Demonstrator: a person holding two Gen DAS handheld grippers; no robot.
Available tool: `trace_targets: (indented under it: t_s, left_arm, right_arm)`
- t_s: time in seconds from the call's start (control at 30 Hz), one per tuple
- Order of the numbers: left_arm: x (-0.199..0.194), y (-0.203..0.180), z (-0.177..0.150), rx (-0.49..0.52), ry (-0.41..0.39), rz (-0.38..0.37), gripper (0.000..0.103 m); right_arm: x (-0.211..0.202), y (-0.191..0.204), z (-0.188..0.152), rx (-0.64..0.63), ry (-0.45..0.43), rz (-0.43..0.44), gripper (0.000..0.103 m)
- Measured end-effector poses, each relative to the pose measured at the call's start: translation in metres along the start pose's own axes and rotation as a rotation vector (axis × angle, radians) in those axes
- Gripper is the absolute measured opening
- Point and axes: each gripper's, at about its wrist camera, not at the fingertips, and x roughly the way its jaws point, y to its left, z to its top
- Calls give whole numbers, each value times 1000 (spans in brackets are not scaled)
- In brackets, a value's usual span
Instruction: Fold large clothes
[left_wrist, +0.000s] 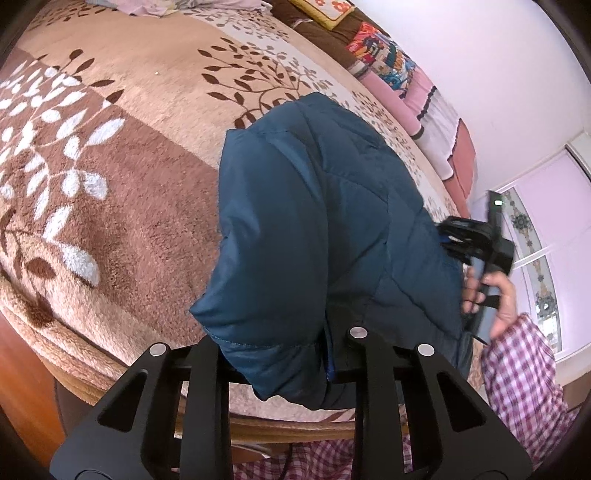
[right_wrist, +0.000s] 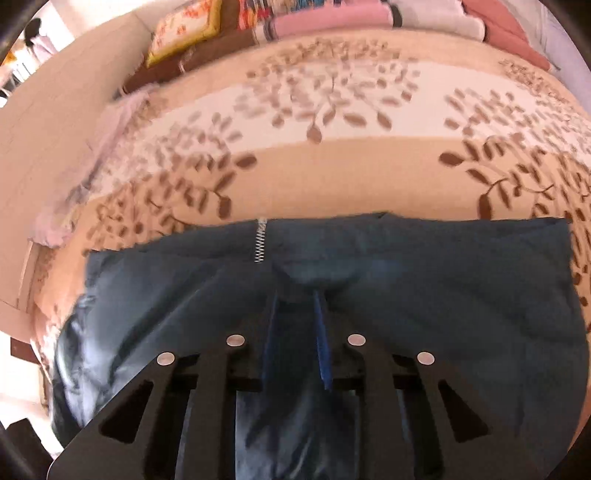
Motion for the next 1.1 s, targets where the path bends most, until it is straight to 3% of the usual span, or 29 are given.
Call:
trace_targets:
  t_s: [0.07,0.13,0.23,0.33,0.37,0.4,0.43,0.53,0.6,0.7,0.83,1.1]
  left_arm:
    - [0,0,2,-13,6,-3,32]
    - [3,1,5,-44,28,-16,50]
    - [9,1,8,-81,38,-49,64]
    - [17,5,11,-144,43,-70,65]
    - [18,5,11,-156,39,-73,60]
    - [20,6,12,-165,34,-67,44]
    - [21,5,12,-156,36,-67,34]
    - [16,-5,9,-82,12,-37,21]
    - [11,-15,6,-2,-9,-4,19]
    - [5,-20,6,23,-26,-6,19]
    - [-2,-19,9,24,-42,-24,18]
    - [-20,-39,9,103,-87,-34,18]
  right_arm:
    - [12,2,1,-18,20,-17,19]
    - [20,6,0,-43,30,-41,18]
    - [29,11,-3,-83,27,-74,18]
    - [32,8,-4,-82,20,-65,18]
    - [32,7,-4,-79,19,-59,18]
    - [32,7,-4,-80,21,-60,18]
    - [32,7,-3,-81,22,-63,18]
    - [24,6,-1,-76,10,-46,17]
    - [4,1,0,-44,-20,26,18]
    - [-46,0,-7,-32,-119,106,17]
    - [-84,5,-33,-58,-108,162,6]
    - [-15,0,-63,-5,108,89,3]
